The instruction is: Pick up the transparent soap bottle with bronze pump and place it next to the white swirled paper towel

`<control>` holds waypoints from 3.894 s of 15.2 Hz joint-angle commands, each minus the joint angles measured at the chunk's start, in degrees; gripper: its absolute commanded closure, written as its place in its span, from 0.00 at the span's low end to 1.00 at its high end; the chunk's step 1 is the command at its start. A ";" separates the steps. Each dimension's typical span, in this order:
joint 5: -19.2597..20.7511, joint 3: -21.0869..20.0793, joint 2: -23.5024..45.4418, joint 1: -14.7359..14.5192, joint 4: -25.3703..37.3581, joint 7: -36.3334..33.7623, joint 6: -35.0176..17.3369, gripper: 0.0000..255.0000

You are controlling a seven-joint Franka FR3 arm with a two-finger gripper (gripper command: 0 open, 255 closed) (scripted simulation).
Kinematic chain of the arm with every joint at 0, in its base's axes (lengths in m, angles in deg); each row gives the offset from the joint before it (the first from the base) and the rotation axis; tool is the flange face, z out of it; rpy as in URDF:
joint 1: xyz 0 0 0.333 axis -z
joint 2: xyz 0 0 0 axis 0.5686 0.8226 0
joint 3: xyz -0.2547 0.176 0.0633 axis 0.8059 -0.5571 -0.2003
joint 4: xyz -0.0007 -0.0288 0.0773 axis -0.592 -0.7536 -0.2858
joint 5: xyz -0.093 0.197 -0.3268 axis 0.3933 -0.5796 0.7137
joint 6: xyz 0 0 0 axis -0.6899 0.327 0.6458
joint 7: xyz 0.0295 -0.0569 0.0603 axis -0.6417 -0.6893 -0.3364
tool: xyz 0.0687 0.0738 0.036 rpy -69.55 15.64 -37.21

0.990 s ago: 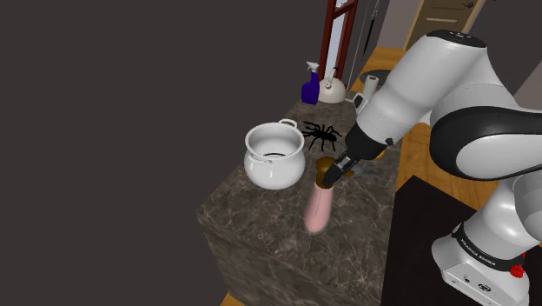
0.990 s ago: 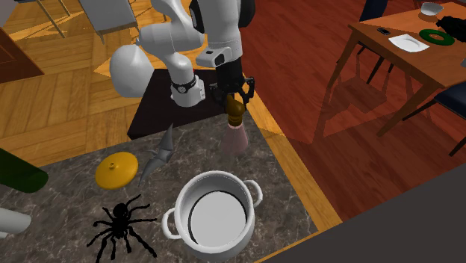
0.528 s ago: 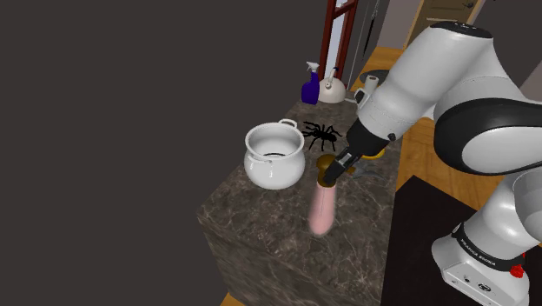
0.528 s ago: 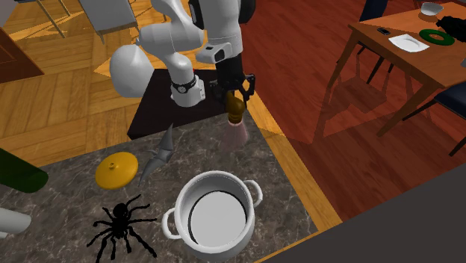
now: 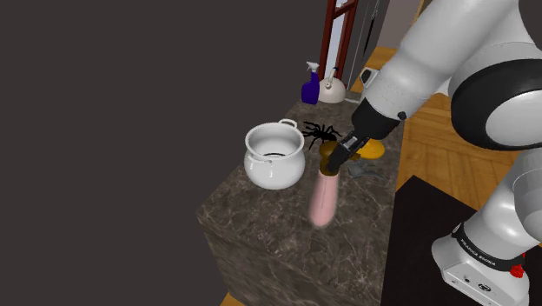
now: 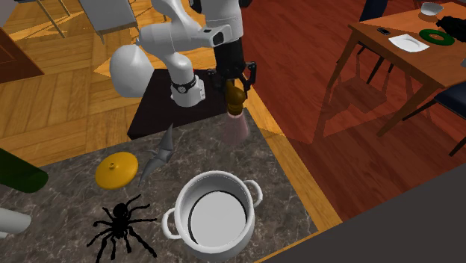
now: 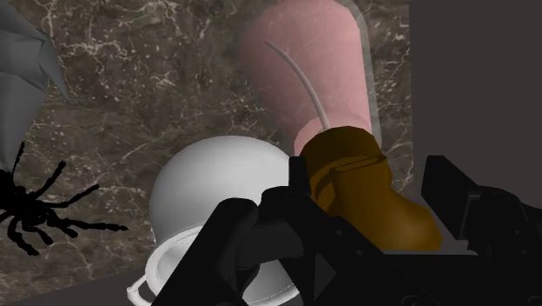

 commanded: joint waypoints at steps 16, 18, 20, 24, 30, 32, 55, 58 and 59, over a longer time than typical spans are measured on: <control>3.00 3.10 -1.20 1.50 12.14 -0.58 13.29 1.00; 3.31 3.39 -1.07 1.68 13.73 -0.67 14.75 1.00; 3.61 3.67 -0.89 1.85 15.36 -0.76 16.20 1.00; 4.19 4.19 -0.37 2.20 18.73 -0.96 19.05 1.00; 5.02 4.84 0.76 2.72 24.05 -1.28 23.25 1.00; 5.28 5.03 1.23 2.89 25.90 -1.40 24.64 1.00; 8.11 5.90 9.85 4.88 50.67 -3.36 40.83 1.00; 8.42 5.82 11.11 5.09 53.68 -3.65 42.58 1.00; 8.47 7.17 10.48 5.17 52.66 -2.15 42.43 1.00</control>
